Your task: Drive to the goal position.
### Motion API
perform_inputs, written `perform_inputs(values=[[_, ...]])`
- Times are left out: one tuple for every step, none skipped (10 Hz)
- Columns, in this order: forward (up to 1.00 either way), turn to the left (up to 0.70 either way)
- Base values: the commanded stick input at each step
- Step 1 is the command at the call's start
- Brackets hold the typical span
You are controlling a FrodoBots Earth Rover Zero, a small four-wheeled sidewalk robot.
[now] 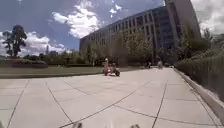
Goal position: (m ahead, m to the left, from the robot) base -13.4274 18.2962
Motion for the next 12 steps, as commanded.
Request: perform_inputs(values=[[0.7, 0.0], [0.7, 0.0], [0.7, 0.0], [0.7, 0.0], [0.7, 0.0], [0.7, 0.0], [0.7, 0.0], [0.7, 0.0], [0.7, 0.0], [0.7, 0.0], [0.7, 0.0], [0.7, 0.0]])
